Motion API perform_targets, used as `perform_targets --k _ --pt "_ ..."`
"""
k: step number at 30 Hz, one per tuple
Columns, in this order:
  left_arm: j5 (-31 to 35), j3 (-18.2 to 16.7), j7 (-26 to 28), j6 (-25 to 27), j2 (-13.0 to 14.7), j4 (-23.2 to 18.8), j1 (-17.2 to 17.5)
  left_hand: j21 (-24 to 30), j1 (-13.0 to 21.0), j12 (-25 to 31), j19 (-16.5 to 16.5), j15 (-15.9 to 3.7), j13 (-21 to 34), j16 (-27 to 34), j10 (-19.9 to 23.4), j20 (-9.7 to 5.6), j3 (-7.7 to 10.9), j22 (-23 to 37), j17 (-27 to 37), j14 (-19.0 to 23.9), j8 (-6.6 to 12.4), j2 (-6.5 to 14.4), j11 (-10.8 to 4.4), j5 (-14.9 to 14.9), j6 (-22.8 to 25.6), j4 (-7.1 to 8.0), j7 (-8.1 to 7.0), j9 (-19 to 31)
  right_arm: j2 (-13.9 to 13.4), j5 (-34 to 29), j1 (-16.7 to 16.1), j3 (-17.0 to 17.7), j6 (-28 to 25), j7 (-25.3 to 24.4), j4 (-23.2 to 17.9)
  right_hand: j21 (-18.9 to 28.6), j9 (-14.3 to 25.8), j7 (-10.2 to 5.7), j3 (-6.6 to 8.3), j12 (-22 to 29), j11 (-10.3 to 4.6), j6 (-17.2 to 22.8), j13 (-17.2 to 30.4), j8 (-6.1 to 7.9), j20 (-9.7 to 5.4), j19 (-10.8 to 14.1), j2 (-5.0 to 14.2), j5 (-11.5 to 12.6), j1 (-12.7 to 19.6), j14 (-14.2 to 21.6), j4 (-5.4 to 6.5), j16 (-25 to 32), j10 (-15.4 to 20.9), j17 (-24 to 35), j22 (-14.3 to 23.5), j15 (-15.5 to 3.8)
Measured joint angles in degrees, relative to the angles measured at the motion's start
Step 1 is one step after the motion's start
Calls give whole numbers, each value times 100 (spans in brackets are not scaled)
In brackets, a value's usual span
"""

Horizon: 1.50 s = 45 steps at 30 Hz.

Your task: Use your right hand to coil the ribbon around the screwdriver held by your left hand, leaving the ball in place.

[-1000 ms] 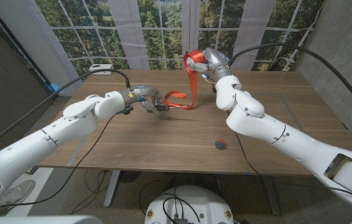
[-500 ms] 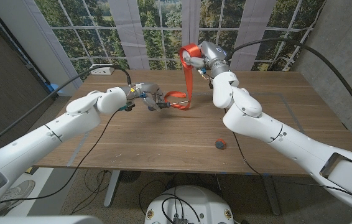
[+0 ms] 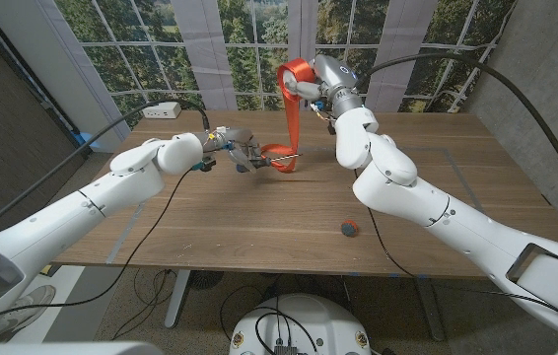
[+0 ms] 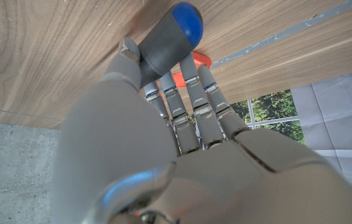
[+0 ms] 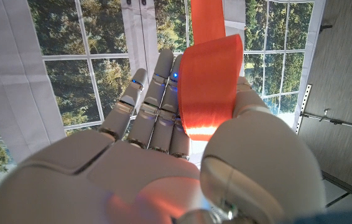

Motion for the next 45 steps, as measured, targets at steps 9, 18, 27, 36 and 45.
perform_targets --k 9,18,27,36,45 --pt "-78 104 -64 -16 -121 198 -273 64 0 -11 -31 0 0 0 0 31 7 -20 22 0 -44 0 0 -5 40 -7 40 0 49 -176 -72 25 124 102 -130 0 1 0 -1 9 19 0 -3 0 0 0 0 0 0 39 -1 -40 19 27 0 1" --pt "-61 206 -117 -19 -201 323 -523 88 0 -11 -31 0 0 0 -1 31 7 -26 30 0 -55 0 -1 13 41 -7 41 0 57 -329 -246 142 236 149 -302 0 4 0 6 29 19 0 -9 0 0 0 0 -9 0 42 6 -40 18 54 0 4" --pt "25 278 -148 59 -252 373 -665 157 0 -23 -30 21 1 -2 22 31 8 -53 29 21 -54 0 22 13 41 -7 41 0 37 -316 -510 347 448 107 -506 0 7 0 29 30 19 0 -27 0 0 0 0 -21 0 51 -10 -62 18 76 0 11" --pt "148 356 -144 289 -348 372 -773 233 0 -43 -30 12 1 -17 31 31 8 -66 51 51 -54 0 31 12 58 -8 58 0 -73 -386 -828 555 505 106 -842 0 8 0 29 50 19 0 -33 0 0 0 0 -22 0 52 -9 -84 17 79 0 11" --pt "236 417 -53 581 -499 378 -889 298 0 -54 -8 20 1 -23 52 53 8 -79 54 63 -61 0 52 4 59 -7 59 0 -205 -755 -1196 657 231 125 -1276 0 12 1 28 50 20 0 -28 1 0 -1 0 -22 0 93 -9 -89 17 77 0 9"
